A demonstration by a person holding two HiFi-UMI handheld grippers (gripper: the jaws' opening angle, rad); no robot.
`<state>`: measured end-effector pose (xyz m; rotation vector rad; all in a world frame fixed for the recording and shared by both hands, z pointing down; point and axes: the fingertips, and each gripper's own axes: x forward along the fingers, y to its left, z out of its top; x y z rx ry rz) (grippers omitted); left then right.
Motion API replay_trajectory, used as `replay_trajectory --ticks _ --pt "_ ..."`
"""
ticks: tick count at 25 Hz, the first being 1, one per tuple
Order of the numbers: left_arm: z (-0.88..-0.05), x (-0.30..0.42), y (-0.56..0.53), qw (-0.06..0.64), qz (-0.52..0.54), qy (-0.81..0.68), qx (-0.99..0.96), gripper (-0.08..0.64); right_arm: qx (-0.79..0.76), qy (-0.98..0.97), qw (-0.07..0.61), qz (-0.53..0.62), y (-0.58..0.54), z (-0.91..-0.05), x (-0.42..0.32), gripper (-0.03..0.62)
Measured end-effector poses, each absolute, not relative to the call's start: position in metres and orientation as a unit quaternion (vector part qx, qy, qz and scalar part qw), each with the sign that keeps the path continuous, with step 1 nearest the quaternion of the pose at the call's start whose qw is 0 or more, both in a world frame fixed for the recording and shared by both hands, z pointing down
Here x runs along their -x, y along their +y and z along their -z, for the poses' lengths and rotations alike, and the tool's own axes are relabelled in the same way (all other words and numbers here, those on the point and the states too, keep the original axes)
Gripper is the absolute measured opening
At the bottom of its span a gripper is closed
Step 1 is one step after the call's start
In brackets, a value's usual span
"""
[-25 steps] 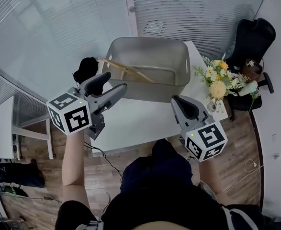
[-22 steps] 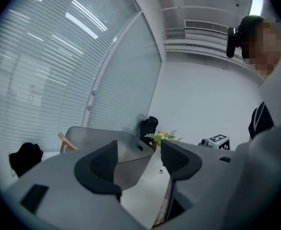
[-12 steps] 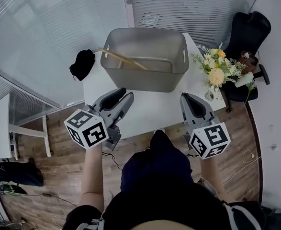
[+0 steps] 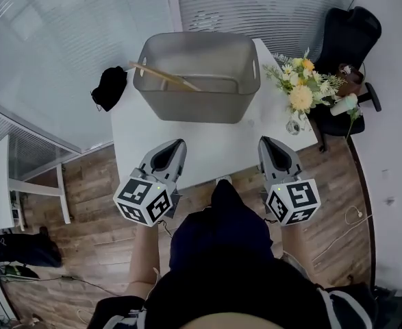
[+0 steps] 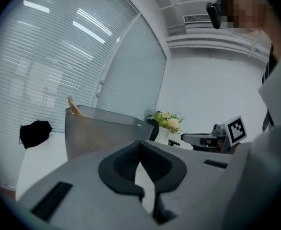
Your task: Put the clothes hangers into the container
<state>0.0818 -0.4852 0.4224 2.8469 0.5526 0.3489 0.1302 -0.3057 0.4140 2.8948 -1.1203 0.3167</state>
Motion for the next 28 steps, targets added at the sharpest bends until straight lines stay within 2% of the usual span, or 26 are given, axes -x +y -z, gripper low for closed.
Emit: replay_trajectory --ticks 12,28 --pt "-0.448 -0.084 -0.465 0.073 -0.123 0.167 -0.976 0.009 -0.927 -0.348 -0.019 -0.135 -0.288 -0.442 -0.13 0.029" --pt "-0.452 -0.096 -0.446 0.068 -0.124 0.183 -0.973 0.009 -0.934 -0.329 -0.012 -0.136 -0.268 -0.44 -0.133 0.028"
